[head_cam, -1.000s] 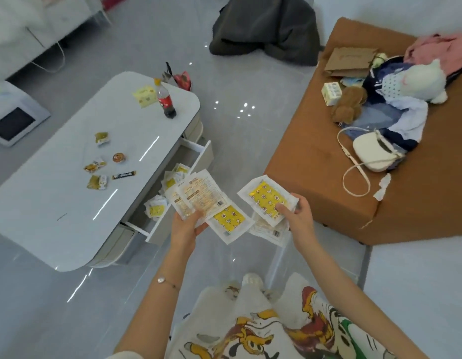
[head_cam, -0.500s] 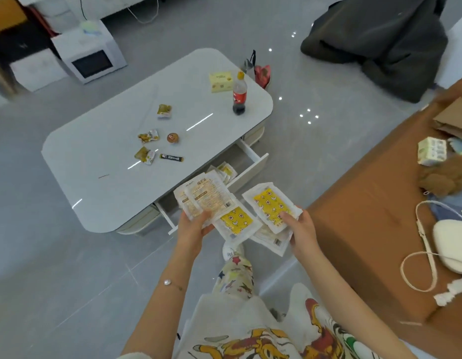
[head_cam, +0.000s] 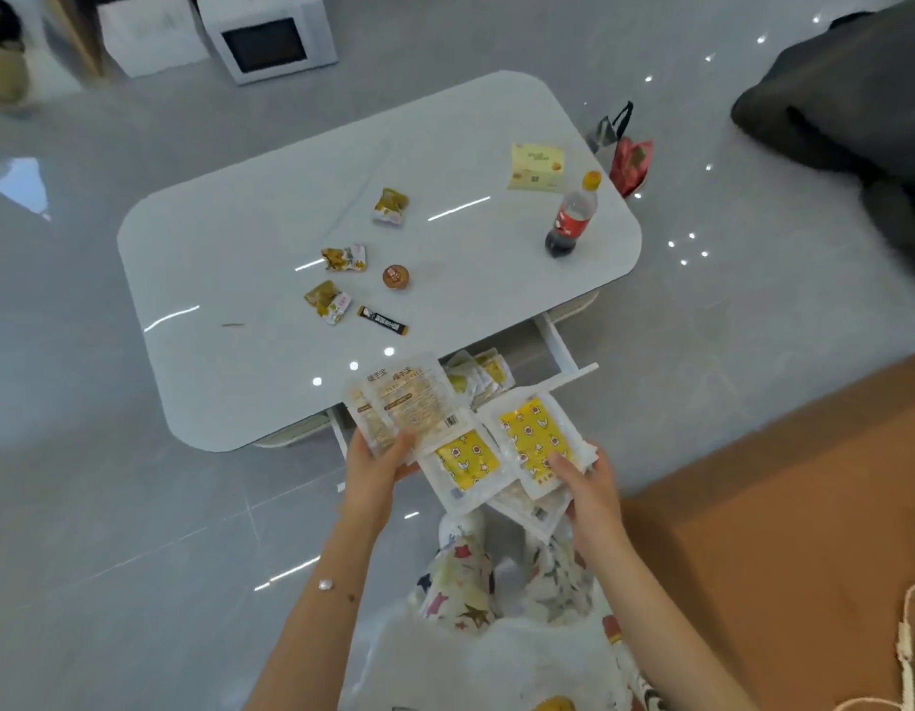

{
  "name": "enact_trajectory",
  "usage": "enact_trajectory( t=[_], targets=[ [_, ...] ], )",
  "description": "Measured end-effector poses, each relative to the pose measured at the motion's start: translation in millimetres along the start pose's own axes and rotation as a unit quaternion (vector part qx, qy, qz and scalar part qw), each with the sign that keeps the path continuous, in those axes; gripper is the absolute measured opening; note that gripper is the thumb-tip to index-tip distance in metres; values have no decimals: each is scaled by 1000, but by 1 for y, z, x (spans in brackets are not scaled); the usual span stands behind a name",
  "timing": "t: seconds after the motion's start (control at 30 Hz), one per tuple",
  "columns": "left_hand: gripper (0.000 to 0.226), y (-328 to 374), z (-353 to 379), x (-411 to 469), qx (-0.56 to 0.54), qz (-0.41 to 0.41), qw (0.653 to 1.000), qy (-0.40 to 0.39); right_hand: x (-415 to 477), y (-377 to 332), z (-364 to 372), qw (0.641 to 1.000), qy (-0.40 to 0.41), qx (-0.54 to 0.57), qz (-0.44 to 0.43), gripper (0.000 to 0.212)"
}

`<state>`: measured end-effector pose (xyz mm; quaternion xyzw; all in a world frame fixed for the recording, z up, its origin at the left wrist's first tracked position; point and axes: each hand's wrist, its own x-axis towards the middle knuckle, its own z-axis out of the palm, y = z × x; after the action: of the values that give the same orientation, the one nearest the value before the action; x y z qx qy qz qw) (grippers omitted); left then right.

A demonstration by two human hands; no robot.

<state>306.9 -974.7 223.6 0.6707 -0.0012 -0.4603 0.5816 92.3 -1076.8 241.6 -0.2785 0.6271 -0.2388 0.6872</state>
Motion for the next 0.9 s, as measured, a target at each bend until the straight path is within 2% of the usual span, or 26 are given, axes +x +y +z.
enact_trajectory(
  t=[0.13,0.3,0.53,0.63,0.83,0.9],
  targets=[
    [30,-32,-6,40,-47,-24,997,52,64,18,27,998,-42,-27,42,31],
    [38,-100,-15,100,-100,-55,986,119,158,62,52,992,-65,-80,76,37],
    [40,-198,-14,181,-212,-117,944,224,285,117,74,985,-69,-129,96,28],
    [39,-228,-18,220,-213,-141,931,260,338,144,80,980,-56,-157,107,32],
    [46,-259,-41,301,-161,-149,941,259,437,174,100,960,-91,-246,100,64],
    [47,-263,-46,321,-150,-159,938,270,458,179,105,957,-90,-258,95,61]
  ],
)
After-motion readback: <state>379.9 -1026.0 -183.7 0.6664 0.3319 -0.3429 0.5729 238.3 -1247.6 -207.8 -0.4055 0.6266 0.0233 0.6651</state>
